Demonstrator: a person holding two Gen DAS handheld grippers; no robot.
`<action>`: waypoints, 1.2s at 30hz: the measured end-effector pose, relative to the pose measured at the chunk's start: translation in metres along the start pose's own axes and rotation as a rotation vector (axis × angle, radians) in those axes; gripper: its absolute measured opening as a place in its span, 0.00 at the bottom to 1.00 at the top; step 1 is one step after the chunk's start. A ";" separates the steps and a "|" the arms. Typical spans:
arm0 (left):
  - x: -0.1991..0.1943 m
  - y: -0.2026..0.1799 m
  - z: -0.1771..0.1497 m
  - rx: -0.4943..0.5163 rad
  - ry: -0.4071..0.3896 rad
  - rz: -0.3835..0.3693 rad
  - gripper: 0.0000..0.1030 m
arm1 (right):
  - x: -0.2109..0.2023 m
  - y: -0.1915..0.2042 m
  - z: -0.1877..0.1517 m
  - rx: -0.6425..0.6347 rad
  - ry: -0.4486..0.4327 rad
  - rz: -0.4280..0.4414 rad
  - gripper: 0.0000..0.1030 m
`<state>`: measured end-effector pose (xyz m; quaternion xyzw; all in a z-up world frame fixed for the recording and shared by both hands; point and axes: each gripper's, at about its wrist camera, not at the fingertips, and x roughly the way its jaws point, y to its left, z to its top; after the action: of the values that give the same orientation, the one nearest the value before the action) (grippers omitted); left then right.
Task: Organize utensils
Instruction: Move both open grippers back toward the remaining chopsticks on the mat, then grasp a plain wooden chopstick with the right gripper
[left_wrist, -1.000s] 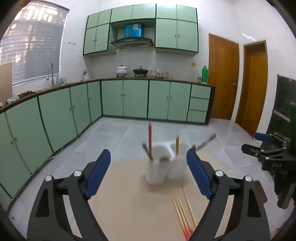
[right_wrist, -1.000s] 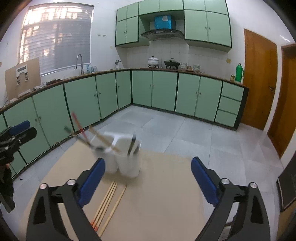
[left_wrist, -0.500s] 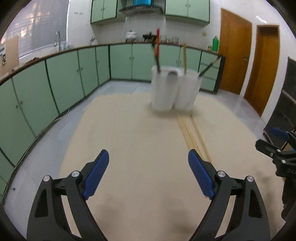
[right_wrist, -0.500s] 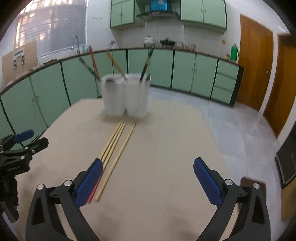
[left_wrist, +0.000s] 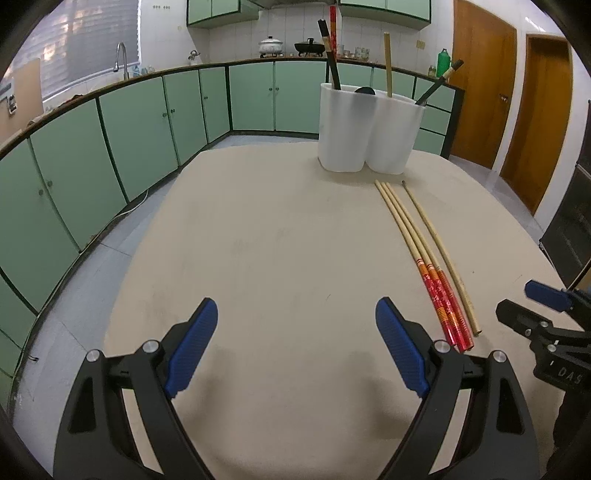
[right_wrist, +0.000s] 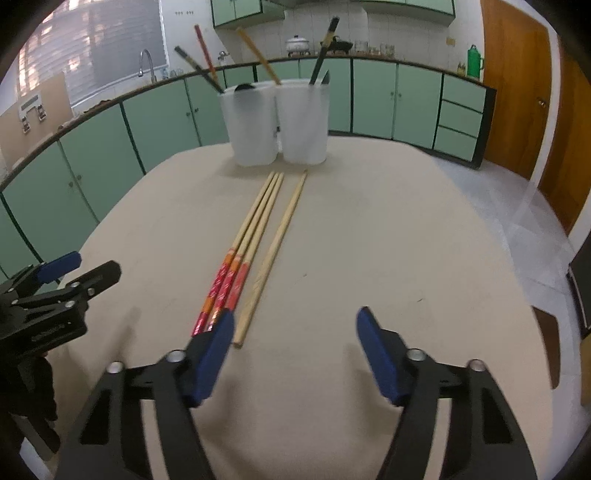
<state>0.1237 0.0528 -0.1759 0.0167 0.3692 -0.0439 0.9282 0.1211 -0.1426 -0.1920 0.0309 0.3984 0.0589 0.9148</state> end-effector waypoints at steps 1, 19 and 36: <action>0.001 0.000 -0.001 -0.001 0.003 0.000 0.82 | 0.001 0.002 -0.001 0.001 0.005 0.004 0.56; 0.002 0.007 -0.001 -0.025 0.008 0.003 0.83 | 0.014 0.026 -0.008 -0.008 0.059 0.027 0.27; 0.004 -0.024 -0.006 0.002 0.051 -0.099 0.83 | 0.010 0.003 -0.010 0.038 0.048 0.038 0.07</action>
<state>0.1200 0.0292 -0.1832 0.0003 0.3928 -0.0897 0.9152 0.1204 -0.1378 -0.2054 0.0543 0.4205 0.0694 0.9030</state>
